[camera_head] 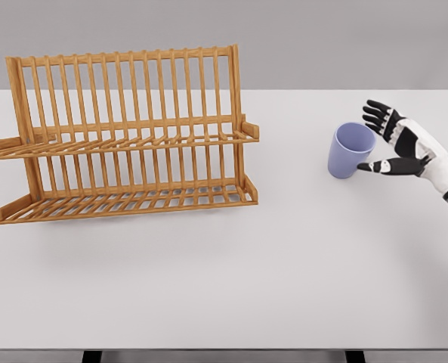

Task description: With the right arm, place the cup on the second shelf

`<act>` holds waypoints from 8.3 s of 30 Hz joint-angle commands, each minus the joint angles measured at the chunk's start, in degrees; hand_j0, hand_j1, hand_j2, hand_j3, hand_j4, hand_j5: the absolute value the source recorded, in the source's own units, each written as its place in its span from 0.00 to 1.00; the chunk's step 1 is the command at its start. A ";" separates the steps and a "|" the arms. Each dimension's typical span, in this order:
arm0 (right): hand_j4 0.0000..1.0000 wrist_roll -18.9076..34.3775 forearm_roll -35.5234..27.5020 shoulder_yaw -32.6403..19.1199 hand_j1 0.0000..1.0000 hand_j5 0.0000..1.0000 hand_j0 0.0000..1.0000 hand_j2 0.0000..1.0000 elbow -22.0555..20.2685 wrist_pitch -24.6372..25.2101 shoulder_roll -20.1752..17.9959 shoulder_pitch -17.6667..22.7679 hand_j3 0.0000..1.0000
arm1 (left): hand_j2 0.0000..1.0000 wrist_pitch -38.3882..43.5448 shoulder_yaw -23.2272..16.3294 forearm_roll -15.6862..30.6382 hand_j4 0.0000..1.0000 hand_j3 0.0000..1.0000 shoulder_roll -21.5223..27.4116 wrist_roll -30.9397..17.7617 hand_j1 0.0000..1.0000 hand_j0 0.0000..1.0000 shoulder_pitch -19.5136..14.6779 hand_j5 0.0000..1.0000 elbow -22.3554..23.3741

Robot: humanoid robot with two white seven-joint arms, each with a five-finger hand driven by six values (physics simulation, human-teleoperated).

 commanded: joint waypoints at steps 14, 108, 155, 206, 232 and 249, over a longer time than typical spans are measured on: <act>1.00 0.00 -0.18 0.76 1.00 1.00 1.00 1.00 1.41 -0.10 1.11 -0.26 1.00 | 1.00 0.03 -0.01 -0.02 1.00 1.00 0.00 -0.02 1.00 1.00 0.00 1.00 0.02; 0.73 0.00 0.79 3.83 0.73 0.73 0.73 0.73 -4.21 -2.30 2.52 -6.06 0.73 | 1.00 0.03 -0.01 -0.02 1.00 1.00 0.00 -0.02 1.00 1.00 0.00 1.00 0.02; 0.73 0.00 0.79 11.13 0.73 0.73 0.73 0.73 -13.71 -8.45 12.62 -13.18 0.73 | 1.00 0.03 -0.01 -0.02 1.00 1.00 0.00 -0.02 1.00 1.00 0.00 1.00 0.02; 1.00 0.00 2.55 18.60 1.00 1.00 1.00 1.00 -8.78 -15.92 18.08 -15.12 1.00 | 1.00 0.03 -0.01 -0.02 1.00 1.00 0.00 -0.02 1.00 1.00 0.00 1.00 0.02; 1.00 0.00 -4.04 13.59 1.00 1.00 1.00 1.00 -22.84 -13.37 3.67 -10.55 1.00 | 1.00 0.03 -0.01 -0.02 1.00 1.00 0.00 -0.02 1.00 1.00 0.00 1.00 0.02; 1.00 0.00 -5.19 3.92 1.00 1.00 1.00 1.00 -25.13 -13.72 -7.41 2.55 1.00 | 1.00 0.03 -0.01 -0.02 1.00 1.00 0.00 -0.02 1.00 1.00 0.00 1.00 0.02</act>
